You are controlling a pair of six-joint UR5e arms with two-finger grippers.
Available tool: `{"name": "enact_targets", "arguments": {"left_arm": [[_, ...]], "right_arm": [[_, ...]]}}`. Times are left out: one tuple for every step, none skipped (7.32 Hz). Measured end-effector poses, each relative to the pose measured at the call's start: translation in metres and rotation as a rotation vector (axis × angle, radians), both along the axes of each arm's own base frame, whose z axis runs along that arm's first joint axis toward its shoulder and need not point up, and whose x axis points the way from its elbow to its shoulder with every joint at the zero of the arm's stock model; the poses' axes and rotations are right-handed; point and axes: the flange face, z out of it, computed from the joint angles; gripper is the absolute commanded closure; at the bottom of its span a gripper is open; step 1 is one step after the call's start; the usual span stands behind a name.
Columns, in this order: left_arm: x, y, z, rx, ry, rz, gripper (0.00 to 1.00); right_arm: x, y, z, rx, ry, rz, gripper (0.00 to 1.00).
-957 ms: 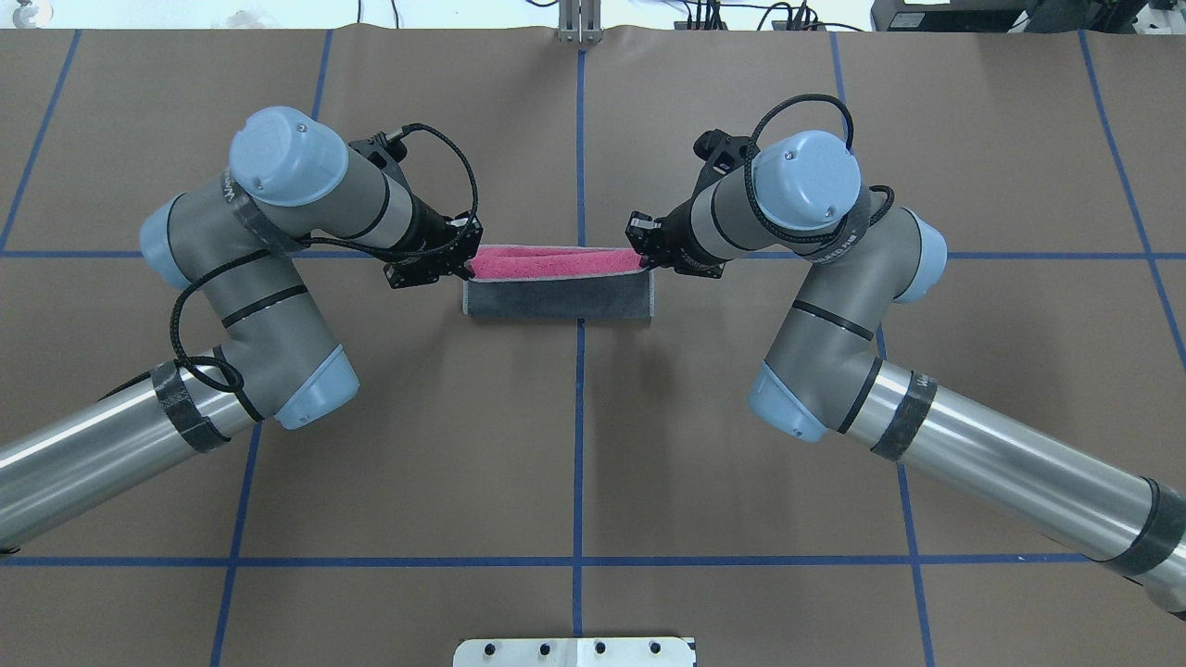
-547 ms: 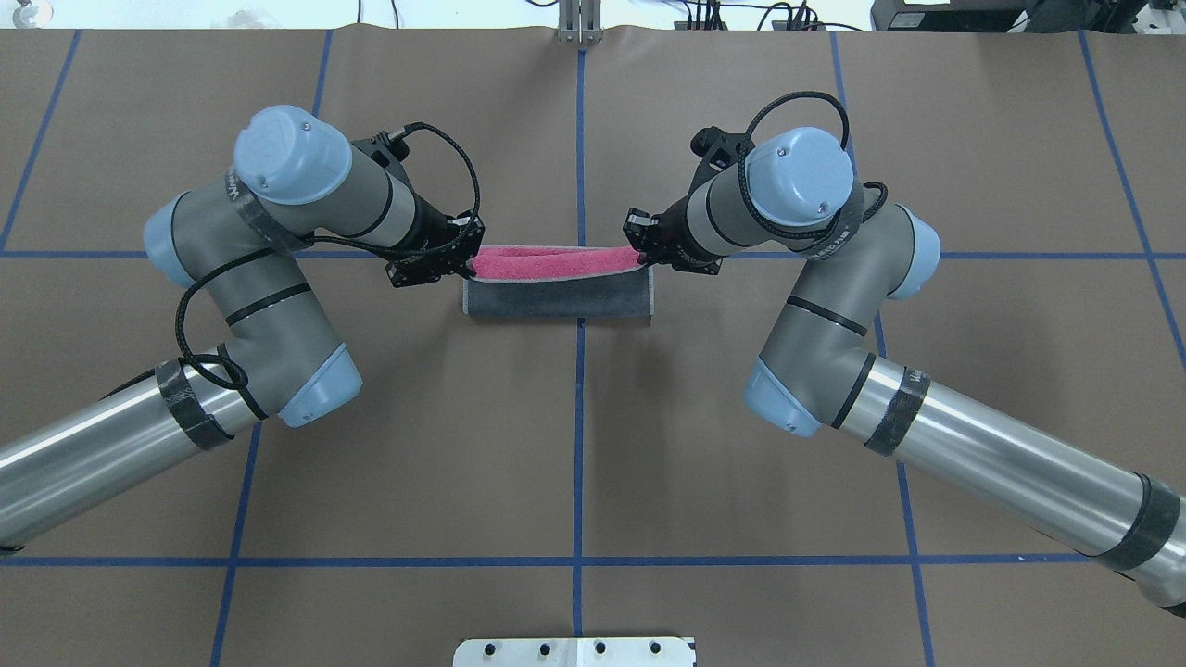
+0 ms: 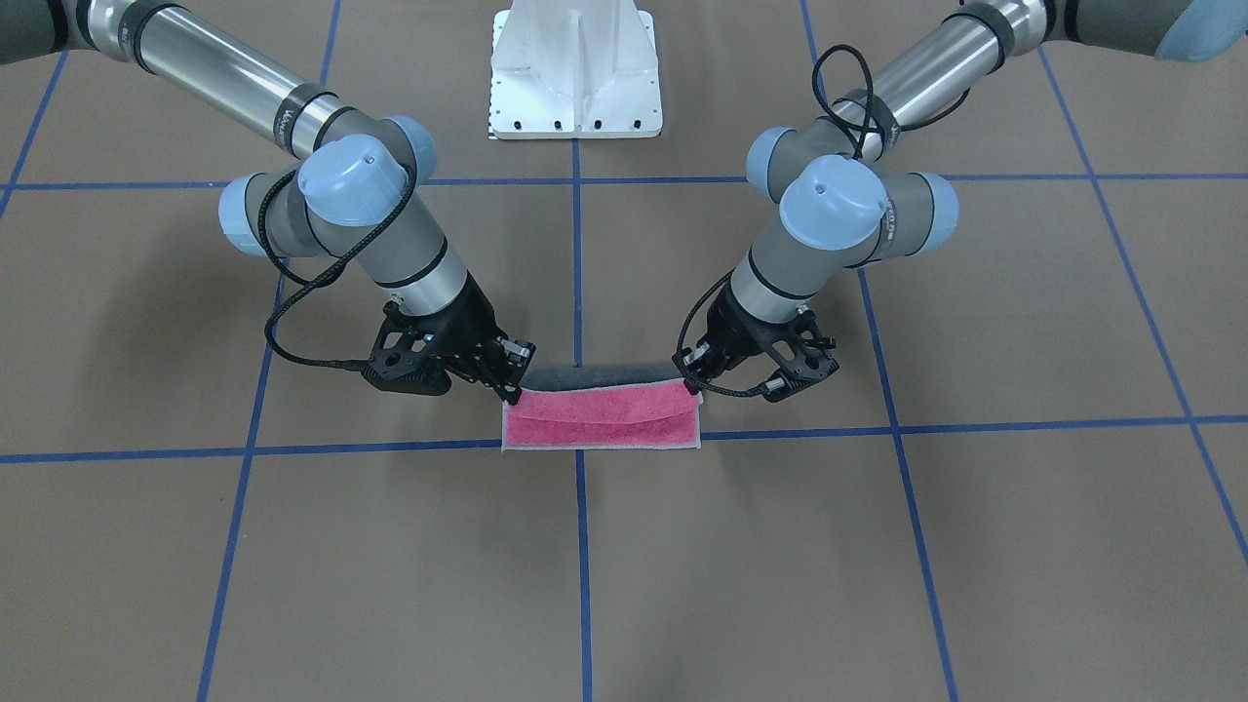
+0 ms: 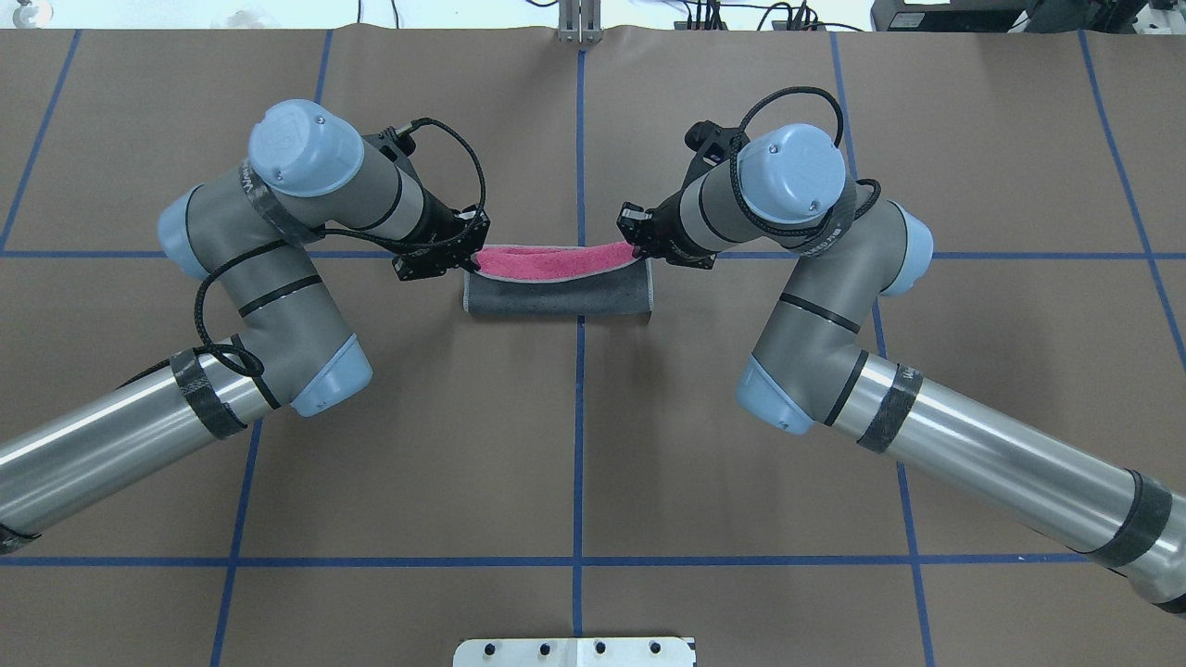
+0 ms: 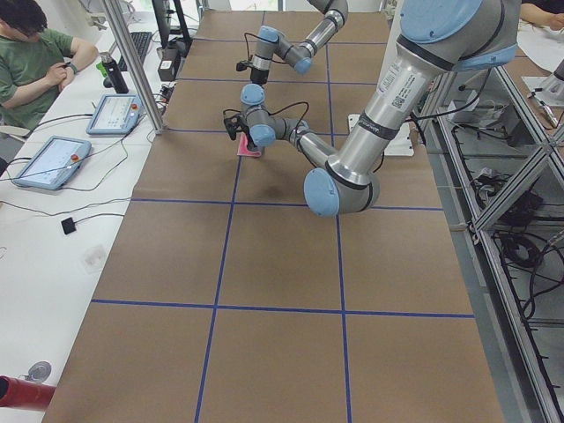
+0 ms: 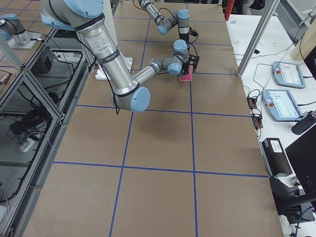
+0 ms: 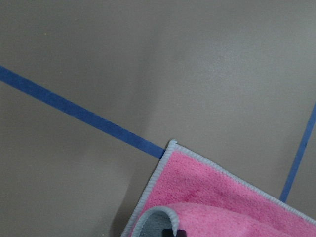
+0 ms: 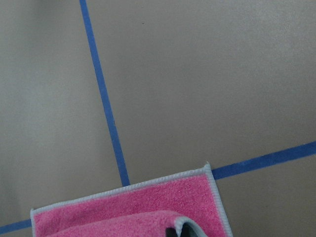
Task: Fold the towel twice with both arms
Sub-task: 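Lay the folded edge down onto the far half with both grippers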
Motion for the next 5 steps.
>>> {"name": "enact_targets", "arguments": {"left_arm": [[-0.0007,-0.0026,0.0028,-0.001,-0.002,-0.003,1.0],[-0.0014,-0.0045,0.0043,-0.003,-0.003,-0.006,1.0],[-0.0014,-0.0052,0.0049,-0.003,-0.004,-0.007,1.0],[-0.0015,-0.0057,0.0052,-0.004,-0.004,-0.007,1.0],[-0.0015,-0.0059,0.0052,-0.004,-0.004,-0.008,1.0]], "right_arm": [[-0.0012,-0.0013,0.0028,-0.002,0.005,0.003,1.0],[-0.003,-0.0031,0.0063,-0.003,0.014,0.01,1.0],[-0.0046,-0.0051,0.009,-0.004,0.021,0.016,1.0],[-0.0058,-0.0064,0.0087,-0.003,0.023,0.019,1.0],[-0.0067,-0.007,0.0067,-0.001,0.022,0.02,1.0]]}}
